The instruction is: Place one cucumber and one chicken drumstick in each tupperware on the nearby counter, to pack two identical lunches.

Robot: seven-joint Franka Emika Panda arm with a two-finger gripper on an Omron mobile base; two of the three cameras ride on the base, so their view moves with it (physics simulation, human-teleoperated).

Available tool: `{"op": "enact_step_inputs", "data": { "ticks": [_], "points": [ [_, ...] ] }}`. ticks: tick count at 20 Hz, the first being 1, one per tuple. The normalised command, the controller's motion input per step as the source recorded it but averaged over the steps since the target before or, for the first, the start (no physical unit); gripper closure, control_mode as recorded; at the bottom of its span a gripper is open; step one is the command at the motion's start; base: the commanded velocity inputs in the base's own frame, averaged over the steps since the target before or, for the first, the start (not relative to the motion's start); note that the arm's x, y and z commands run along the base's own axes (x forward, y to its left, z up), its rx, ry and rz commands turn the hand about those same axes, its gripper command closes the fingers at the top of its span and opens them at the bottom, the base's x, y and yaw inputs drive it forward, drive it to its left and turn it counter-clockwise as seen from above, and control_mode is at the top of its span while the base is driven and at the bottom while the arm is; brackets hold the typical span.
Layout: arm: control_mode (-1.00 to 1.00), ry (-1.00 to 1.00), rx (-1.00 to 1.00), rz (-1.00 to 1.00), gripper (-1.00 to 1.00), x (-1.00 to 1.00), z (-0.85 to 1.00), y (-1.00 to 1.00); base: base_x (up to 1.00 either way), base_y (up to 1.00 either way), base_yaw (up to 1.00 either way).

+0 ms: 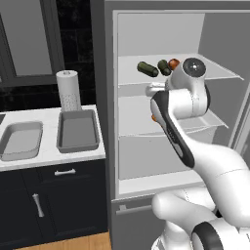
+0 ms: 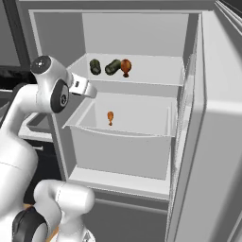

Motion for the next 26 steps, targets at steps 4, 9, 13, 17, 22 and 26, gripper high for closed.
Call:
{"op": "enact_step_inputs", "data": {
  "ticks": [4, 9, 13, 17, 22, 26],
  "points": [
    [-1.00, -0.03, 0.00, 0.01, -1.00, -0.03, 0.08, 0.00, 0.00, 0.00, 0.00],
    [-1.00, -0.03, 0.00, 0.20, -1.00, -0.09, 0.64, 0.00, 0.00, 0.00, 0.00],
    [-1.00, -0.02, 0.00, 0.17, -1.00, 0.00, 0.33, 0.00, 0.00, 0.00, 0.00],
    [-1.00, -0.07, -0.01, 0.05, -1.00, 0.03, 0.16, 0.16, 0.00, 0.00, 0.00],
    [-1.00, -0.10, -0.11, 0.00, -1.00, 0.00, 0.39, 0.12, 0.00, 0.00, 0.00],
    [-1.00, 0.00, -0.15, 0.00, -1.00, 0.10, 0.17, 0.00, 0.00, 0.00, 0.00]
  ]
}}
